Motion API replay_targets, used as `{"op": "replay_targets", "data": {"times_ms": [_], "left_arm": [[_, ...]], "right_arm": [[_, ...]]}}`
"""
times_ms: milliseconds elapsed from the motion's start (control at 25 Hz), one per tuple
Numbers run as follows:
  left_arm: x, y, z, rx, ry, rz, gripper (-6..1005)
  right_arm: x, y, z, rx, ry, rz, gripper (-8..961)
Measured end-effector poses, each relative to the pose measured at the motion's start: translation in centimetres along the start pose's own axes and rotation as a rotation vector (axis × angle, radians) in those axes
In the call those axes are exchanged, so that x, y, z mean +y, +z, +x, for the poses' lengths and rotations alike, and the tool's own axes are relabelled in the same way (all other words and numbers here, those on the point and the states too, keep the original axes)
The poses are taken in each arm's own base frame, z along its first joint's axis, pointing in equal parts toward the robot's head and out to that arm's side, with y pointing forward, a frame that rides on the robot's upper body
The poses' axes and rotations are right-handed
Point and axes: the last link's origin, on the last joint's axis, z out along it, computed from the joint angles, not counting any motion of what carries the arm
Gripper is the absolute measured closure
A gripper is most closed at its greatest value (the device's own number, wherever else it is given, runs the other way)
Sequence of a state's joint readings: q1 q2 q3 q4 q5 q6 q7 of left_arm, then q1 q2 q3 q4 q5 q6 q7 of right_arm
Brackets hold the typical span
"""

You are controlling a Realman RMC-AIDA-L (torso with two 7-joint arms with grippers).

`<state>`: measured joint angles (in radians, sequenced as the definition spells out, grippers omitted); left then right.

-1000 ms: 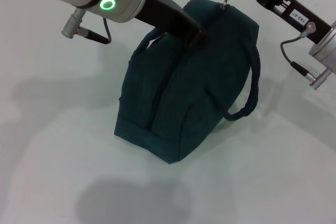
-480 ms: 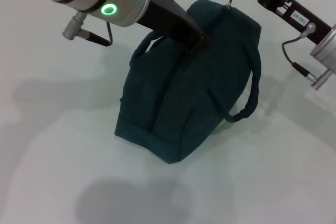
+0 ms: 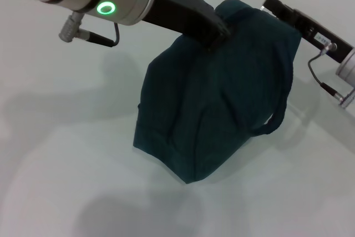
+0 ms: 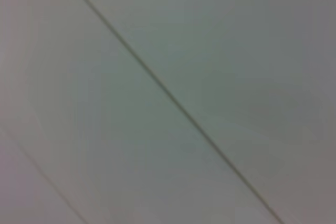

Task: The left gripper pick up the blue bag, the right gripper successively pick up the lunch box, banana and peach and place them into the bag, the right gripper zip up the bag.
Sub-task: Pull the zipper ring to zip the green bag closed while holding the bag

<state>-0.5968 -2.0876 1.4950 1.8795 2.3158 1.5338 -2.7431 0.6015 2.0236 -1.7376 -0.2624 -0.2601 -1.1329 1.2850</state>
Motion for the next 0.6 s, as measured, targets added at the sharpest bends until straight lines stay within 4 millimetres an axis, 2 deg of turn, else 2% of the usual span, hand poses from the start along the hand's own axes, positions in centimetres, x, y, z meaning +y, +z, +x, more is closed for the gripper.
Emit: {"op": "replay_targets", "data": {"times_ms": [160,360,600], "left_arm": [[-0.1,-0.1,-0.1,0.007,-0.004,0.005,944],[-0.7,0.1,-0.5,0.007,-0.026,0.021,937],[-2.0,1.1,-0.7,0.037,-0.059,0.041,929]], "right_arm": [[-0.9,-0.5,0.4,0.015,0.002,0.049,789],[-0.3,-0.9,0.2,-0.007,0.004,0.006,782],[-0.3,-3.4,-0.7,-0.114,0.003,-0.028,774]]}}
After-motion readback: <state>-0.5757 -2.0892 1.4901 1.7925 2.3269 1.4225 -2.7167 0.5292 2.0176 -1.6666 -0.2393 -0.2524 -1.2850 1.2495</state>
